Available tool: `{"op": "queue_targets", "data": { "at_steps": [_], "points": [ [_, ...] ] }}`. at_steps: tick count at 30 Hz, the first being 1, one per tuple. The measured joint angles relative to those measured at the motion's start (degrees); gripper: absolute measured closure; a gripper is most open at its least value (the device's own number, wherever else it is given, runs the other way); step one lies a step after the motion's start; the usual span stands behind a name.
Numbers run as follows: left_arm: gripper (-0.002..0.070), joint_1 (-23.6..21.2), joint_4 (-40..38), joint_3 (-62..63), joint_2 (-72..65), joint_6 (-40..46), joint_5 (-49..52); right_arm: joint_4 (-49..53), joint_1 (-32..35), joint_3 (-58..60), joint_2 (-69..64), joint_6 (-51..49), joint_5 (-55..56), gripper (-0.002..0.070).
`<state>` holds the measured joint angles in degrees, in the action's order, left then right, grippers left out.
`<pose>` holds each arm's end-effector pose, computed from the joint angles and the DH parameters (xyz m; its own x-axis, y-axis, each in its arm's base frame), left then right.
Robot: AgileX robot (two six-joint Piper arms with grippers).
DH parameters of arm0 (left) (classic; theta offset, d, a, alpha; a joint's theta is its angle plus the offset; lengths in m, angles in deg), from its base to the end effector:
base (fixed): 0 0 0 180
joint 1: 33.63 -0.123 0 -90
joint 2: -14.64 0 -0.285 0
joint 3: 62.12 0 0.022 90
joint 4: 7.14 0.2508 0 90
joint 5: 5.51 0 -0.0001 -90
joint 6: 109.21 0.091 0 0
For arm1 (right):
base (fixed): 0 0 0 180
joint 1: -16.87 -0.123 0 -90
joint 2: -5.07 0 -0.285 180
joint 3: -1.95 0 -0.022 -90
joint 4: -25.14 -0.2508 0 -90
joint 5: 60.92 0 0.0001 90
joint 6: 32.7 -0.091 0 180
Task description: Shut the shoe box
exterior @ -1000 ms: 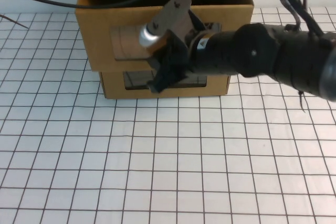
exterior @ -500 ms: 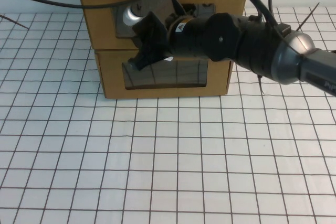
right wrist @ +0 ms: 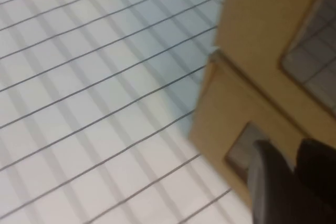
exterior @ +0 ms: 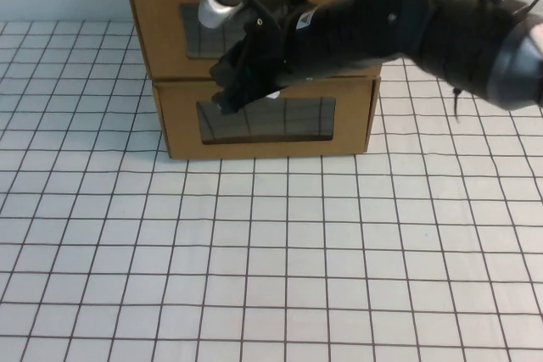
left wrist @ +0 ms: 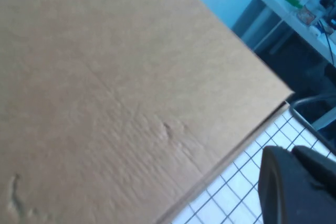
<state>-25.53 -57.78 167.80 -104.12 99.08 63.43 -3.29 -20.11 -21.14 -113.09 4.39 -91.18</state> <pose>0.3996 -0.1232 0.4454 -0.5481 0.1345 -0.8255 0.7103 0.5960 -0.3745 0.3551 0.2947 0.3268 -0.2612 -0.4499 -0.8540 -0.8185 0.5722 -0.0511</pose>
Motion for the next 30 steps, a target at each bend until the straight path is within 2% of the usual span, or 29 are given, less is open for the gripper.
{"op": "queue_targets", "data": {
  "at_steps": [4,8,15,23,30],
  "points": [
    [0.068,-2.8,3.6,0.0,5.0,-0.1,2.2,2.5,0.0,-0.1,5.3,0.0,-10.6,0.058],
    [0.068,-4.4,8.5,-0.1,9.4,-0.7,2.8,7.8,0.3,-0.1,9.5,-1.9,-14.2,0.0581],
    [0.068,-5.2,15.7,-7.4,19.6,-1.1,3.2,20.3,4.0,-0.1,18.5,-17.0,-15.9,0.0581],
    [0.068,-5.2,20.3,-29.5,35.4,-1.0,1.1,25.9,10.4,2.2,28.1,-28.5,-23.0,0.058],
    [0.068,-5.2,20.6,-57.2,52.6,0.0,-9.3,27.1,11.0,17.5,42.9,-33.9,-15.8,0.058]
  ]
}}
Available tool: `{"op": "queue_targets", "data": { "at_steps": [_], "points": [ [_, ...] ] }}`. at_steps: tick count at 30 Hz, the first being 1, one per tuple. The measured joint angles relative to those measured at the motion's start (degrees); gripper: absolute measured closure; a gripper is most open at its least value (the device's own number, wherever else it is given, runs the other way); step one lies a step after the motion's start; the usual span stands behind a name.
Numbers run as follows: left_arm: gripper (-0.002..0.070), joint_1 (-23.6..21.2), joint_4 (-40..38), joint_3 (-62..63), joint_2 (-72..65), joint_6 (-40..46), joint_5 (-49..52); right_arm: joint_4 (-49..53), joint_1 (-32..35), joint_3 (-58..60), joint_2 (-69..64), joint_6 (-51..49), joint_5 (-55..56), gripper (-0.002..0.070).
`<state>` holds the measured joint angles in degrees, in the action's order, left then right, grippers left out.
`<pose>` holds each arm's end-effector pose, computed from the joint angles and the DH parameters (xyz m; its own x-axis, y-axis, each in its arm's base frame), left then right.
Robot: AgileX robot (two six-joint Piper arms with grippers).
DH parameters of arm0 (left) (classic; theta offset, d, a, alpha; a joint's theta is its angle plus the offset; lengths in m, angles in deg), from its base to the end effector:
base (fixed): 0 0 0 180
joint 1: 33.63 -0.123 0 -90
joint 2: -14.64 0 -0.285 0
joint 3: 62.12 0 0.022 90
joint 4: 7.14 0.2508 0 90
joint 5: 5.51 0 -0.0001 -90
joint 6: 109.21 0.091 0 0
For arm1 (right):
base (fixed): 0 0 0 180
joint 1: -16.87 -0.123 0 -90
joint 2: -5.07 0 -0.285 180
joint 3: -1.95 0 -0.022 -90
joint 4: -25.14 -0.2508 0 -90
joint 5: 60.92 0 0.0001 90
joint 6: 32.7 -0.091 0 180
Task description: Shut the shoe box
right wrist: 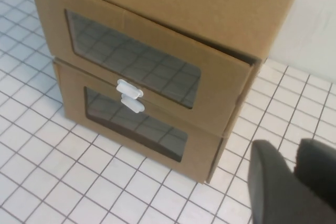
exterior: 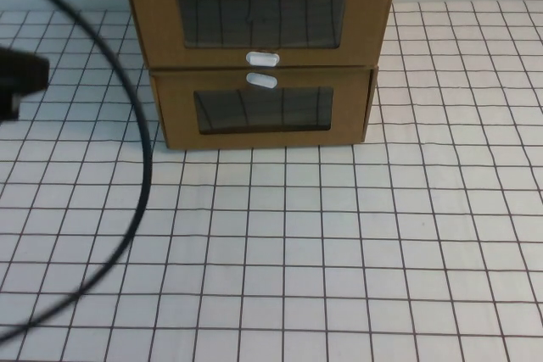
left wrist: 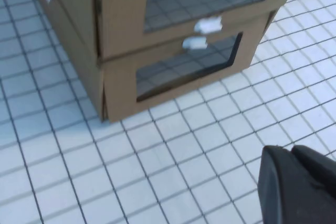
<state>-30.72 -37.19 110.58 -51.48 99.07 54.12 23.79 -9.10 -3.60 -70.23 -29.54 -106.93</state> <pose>0.1799 -0.0485 0.4242 -0.5403 0.2149 -0.8136 0.5026 0.8578 -0.1073 0.2126 0.1053 0.4665 -0.3728 -0.2247 -0.9003 -0.4664 0.8842 -0.0276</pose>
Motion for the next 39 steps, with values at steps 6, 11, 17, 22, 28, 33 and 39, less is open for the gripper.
{"op": "queue_targets", "data": {
  "at_steps": [6,11,17,22,28,33,39],
  "points": [
    [0.068,0.0,0.5,-18.2,15.1,-0.1,-5.6,1.4,0.0,16.4,16.7,-0.5,6.4,0.058],
    [0.068,0.0,0.6,-28.0,25.0,-1.9,-7.6,1.0,0.1,29.6,30.8,-0.5,11.6,0.058],
    [0.068,0.0,-1.4,-34.4,36.3,-2.7,-9.5,-0.1,0.2,44.4,47.9,-0.5,12.8,0.0581],
    [0.068,0.0,-4.3,-35.6,45.9,-2.8,-9.7,-0.1,0.2,53.4,58.6,-0.5,12.8,0.058],
    [0.068,0.0,-2.8,-35.7,51.8,-2.8,-12.9,0.0,0.2,60.5,63.8,-0.5,12.8,0.0581],
    [0.068,0.0,-0.5,-35.9,52.0,-2.9,-13.2,0.0,0.2,61.2,63.9,-0.5,12.7,0.0581],
    [0.068,0.0,-0.3,-36.0,52.0,-3.0,-13.2,0.0,0.2,61.2,63.9,-0.5,12.7,0.058]
  ]
}}
